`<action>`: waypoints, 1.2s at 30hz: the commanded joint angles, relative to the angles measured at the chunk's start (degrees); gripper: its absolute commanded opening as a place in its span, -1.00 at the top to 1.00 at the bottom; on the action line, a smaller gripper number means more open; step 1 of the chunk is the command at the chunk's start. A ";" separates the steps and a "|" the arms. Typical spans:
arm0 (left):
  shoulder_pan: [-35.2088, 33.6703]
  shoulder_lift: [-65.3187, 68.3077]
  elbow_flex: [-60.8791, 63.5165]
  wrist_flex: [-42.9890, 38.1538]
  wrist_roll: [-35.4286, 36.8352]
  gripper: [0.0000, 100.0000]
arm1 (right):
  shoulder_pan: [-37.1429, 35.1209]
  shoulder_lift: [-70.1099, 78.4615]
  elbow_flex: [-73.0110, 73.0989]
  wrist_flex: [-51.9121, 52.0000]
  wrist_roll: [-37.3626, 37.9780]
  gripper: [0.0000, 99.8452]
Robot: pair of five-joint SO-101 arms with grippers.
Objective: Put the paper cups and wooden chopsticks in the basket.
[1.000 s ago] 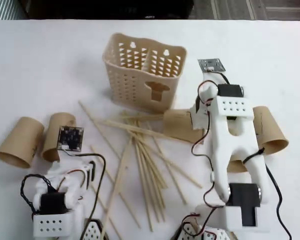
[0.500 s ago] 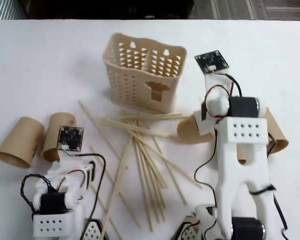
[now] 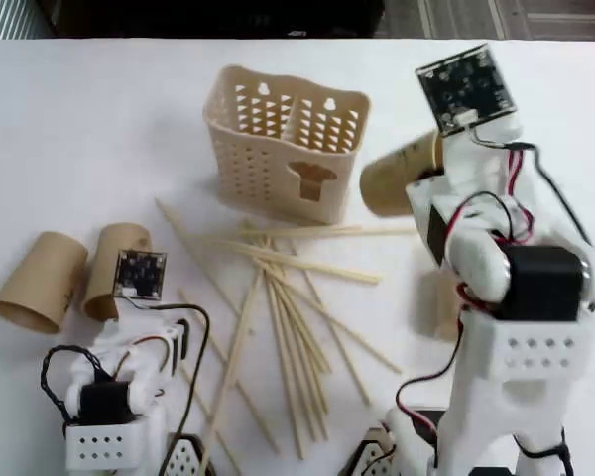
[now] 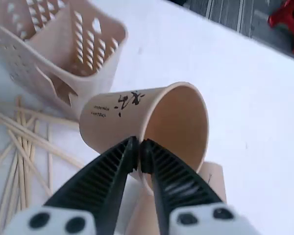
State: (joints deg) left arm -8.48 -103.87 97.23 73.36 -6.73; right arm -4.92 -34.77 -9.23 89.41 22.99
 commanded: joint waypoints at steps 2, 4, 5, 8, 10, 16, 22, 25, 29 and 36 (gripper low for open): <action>-0.22 -0.31 -0.26 0.26 0.53 0.65 | -5.14 -1.63 -7.65 -5.32 0.44 0.96; -0.22 -0.31 -0.26 0.26 0.53 0.65 | -7.34 -1.63 -8.00 -9.19 0.09 0.96; -0.22 -0.31 -0.26 0.26 0.53 0.65 | -8.04 -1.54 -7.91 -11.12 -1.14 0.96; -0.22 -0.31 -0.26 0.26 0.53 0.65 | -9.63 0.04 -7.91 -16.40 -3.43 0.96; -0.22 -0.31 -0.26 0.26 0.53 0.65 | -10.59 2.77 -8.18 -19.03 -3.78 0.96; -0.22 -0.31 -0.26 0.26 0.53 0.65 | -11.47 11.91 -8.26 -25.80 -4.04 0.96; -0.22 -0.31 -0.26 0.26 0.53 0.65 | -11.03 13.93 -8.26 -26.07 -4.04 0.96; -0.22 -0.31 -0.26 0.26 0.53 0.65 | -9.98 13.49 -8.35 -19.47 -4.04 0.96; -0.22 -0.31 -0.26 0.26 0.53 0.65 | -8.22 12.44 -7.91 -10.07 -4.04 0.96; -0.22 -0.31 -0.26 0.26 0.53 0.65 | -4.26 12.53 -7.82 7.78 -4.04 0.96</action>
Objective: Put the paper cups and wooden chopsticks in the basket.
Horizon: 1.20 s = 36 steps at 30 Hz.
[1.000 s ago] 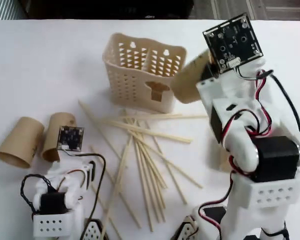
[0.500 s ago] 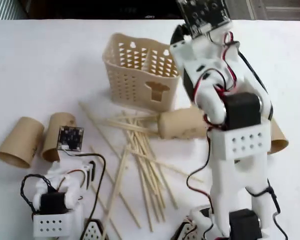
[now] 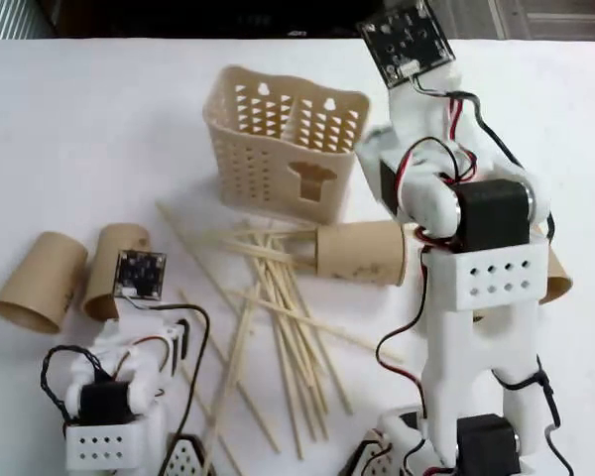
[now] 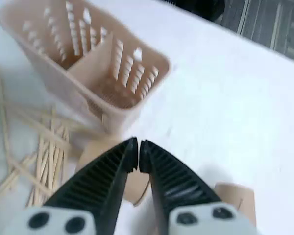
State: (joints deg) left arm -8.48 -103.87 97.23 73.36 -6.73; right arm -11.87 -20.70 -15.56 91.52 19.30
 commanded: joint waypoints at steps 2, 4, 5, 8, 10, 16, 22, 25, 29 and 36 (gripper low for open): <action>-0.22 -0.31 -0.26 0.26 0.53 0.65 | 5.93 -1.98 0.18 7.08 -0.35 0.96; -0.22 -0.31 -0.26 0.26 0.53 0.65 | 10.15 -2.77 4.22 6.90 0.26 0.96; -0.22 -0.31 -0.26 0.26 0.53 0.65 | 11.82 -2.86 6.51 6.90 1.67 0.94; -0.22 -0.31 -0.26 0.26 0.53 0.65 | 15.08 -4.35 15.12 6.90 11.43 0.81; -0.22 -0.31 -0.26 0.26 0.53 0.65 | 17.80 -6.73 20.40 6.81 18.11 0.73; -0.22 -0.31 -0.26 0.26 0.53 0.65 | 27.03 -16.48 31.56 6.64 43.25 0.65; -0.22 -0.31 -0.26 0.26 0.53 0.65 | 34.95 -22.64 46.77 1.10 66.11 0.35; -0.22 -0.31 -0.26 0.26 0.53 0.65 | 37.93 -23.43 55.30 -8.57 72.09 0.34; -0.22 -0.31 -0.26 0.26 0.53 0.65 | 40.31 -23.78 64.18 -16.75 78.59 0.34; -0.22 -0.31 -0.26 0.26 0.53 0.65 | 39.69 -23.87 71.03 -22.55 80.00 0.36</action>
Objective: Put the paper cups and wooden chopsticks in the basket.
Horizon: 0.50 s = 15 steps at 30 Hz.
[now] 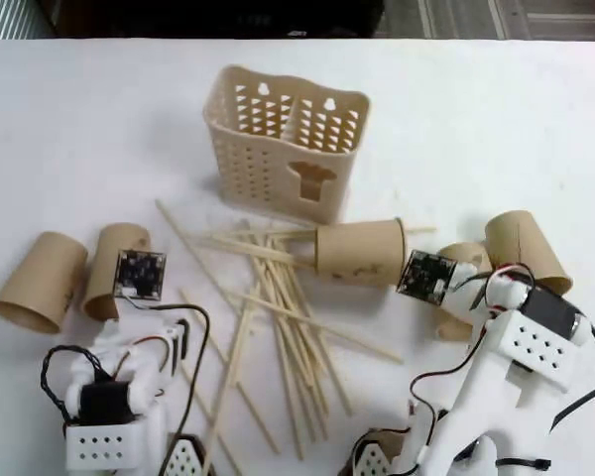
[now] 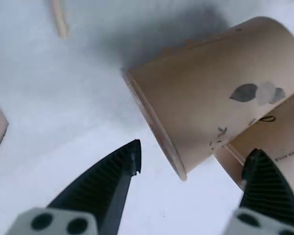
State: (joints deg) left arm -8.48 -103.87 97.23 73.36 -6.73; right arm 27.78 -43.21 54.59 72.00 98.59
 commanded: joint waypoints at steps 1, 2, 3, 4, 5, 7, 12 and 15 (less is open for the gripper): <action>-0.22 -0.31 -0.26 0.26 0.53 0.65 | -0.22 -1.36 1.76 -4.53 0.62 0.41; -0.22 -0.31 -0.26 0.26 0.53 0.65 | -0.48 -1.27 2.64 -5.93 0.62 0.49; -0.22 -0.31 -0.26 0.26 0.53 0.65 | -0.57 -1.19 3.52 -7.43 0.62 0.59; -0.22 -0.31 -0.26 0.26 0.53 0.65 | -0.75 -1.19 4.40 -8.92 0.62 0.69; -0.22 -0.31 -0.26 0.26 0.53 0.65 | -1.36 -1.36 5.27 -10.33 0.62 0.78; -0.22 -0.31 -0.26 0.26 0.53 0.65 | -1.89 -1.36 6.15 -12.35 -1.58 0.91; -0.22 -0.31 -0.26 0.26 0.53 0.65 | -2.07 -1.45 4.48 -13.05 -5.80 0.96; -0.22 -0.31 -0.26 0.26 0.53 0.65 | -2.07 -1.45 2.46 -12.00 -5.89 0.96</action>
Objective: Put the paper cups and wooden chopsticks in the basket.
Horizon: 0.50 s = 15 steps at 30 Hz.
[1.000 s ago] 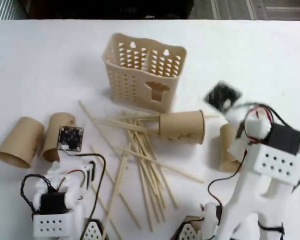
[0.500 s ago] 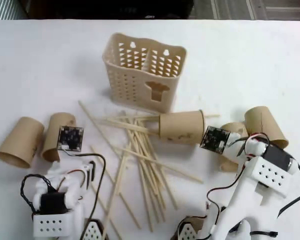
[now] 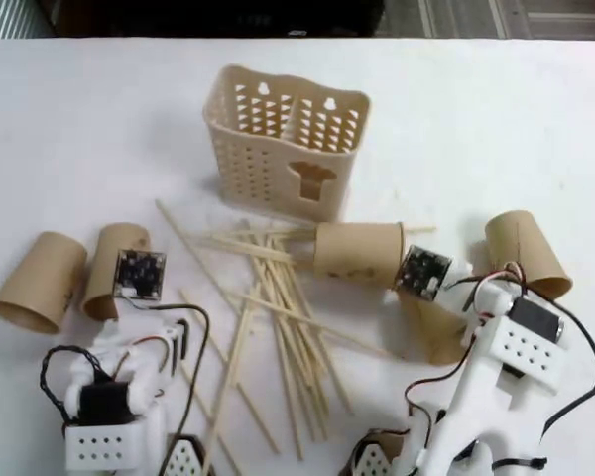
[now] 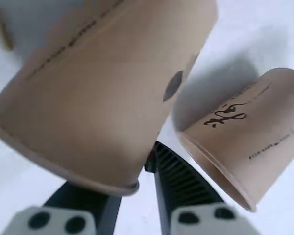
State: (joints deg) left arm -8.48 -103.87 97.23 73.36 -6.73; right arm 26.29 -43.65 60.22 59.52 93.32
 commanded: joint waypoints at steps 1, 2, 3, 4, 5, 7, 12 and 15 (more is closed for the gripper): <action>-0.22 -0.31 -0.26 0.26 0.53 0.65 | -0.66 -1.01 -4.04 1.71 -0.62 0.96; -0.22 -0.31 -0.26 0.26 0.53 0.65 | -0.75 -1.01 -5.19 3.12 -0.97 0.96; -0.22 -0.31 -0.26 0.26 0.53 0.65 | -1.19 -1.01 -6.59 4.53 -2.20 0.96; -0.22 -0.31 -0.26 0.26 0.53 0.65 | -1.71 -1.01 -8.18 5.76 -3.96 0.96; -0.22 -0.31 -0.26 0.26 0.53 0.65 | -2.15 -1.01 -9.67 6.90 -5.71 0.96; -0.22 -0.31 -0.26 0.26 0.53 0.65 | -3.12 -1.01 -12.31 8.84 -8.53 0.96; -0.22 -0.31 -0.26 0.26 0.53 0.65 | -6.20 -1.01 -17.93 11.65 -15.30 0.96; -0.22 -0.31 -0.26 0.26 0.53 0.65 | -6.99 -1.01 -20.84 12.00 -19.16 0.96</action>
State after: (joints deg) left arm -8.48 -103.87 97.23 73.36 -6.73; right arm 20.40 -43.65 43.78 71.12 77.49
